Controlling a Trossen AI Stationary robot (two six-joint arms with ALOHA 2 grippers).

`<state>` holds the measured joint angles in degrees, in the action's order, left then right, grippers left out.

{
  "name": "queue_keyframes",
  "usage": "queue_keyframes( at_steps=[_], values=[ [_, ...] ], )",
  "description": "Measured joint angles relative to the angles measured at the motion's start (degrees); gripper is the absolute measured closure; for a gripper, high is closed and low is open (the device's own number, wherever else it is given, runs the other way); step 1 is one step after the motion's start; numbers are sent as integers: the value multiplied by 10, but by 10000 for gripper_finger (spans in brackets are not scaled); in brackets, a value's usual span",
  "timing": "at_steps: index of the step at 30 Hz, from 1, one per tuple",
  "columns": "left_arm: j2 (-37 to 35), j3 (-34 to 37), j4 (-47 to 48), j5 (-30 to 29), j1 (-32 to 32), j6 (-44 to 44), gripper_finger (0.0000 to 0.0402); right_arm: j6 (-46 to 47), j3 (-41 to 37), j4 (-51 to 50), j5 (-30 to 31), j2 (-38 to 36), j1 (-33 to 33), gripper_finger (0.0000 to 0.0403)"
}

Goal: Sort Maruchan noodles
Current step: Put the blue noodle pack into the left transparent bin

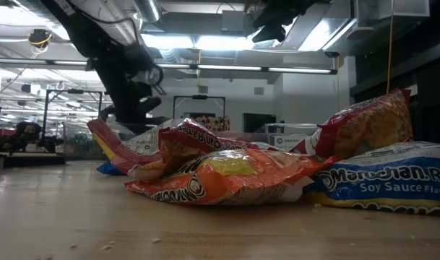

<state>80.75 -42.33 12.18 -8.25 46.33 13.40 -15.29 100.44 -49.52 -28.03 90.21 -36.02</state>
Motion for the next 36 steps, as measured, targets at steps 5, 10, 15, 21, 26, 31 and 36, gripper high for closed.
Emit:
queue_keyframes(
  at_steps=[5, 10, 15, 21, 26, 31, 36],
  values=[
    [44, 0, 22, -6, 0, 56, 395, 0, 0, 0, 0, 0, 0, 125],
    [54, 0, 52, -15, 4, 92, 393, 0, 0, 0, 0, 0, 0, 125],
    [55, 0, 48, 16, 16, 104, 400, 0, 0, 0, 0, 0, 0, 125],
    [55, -52, 72, 0, 18, 88, 381, 0, 0, 0, 0, 0, 0, 125],
    [55, -134, 119, 39, 13, 50, 347, 0, 0, -4, 0, 0, 0, 125],
    [54, -240, 234, 189, -14, -9, 312, 0, 0, -22, 0, 0, 0, 125],
    [42, -330, 374, 266, -80, -55, 300, -8, 0, -31, 0, 0, 0, 125]
  ],
)
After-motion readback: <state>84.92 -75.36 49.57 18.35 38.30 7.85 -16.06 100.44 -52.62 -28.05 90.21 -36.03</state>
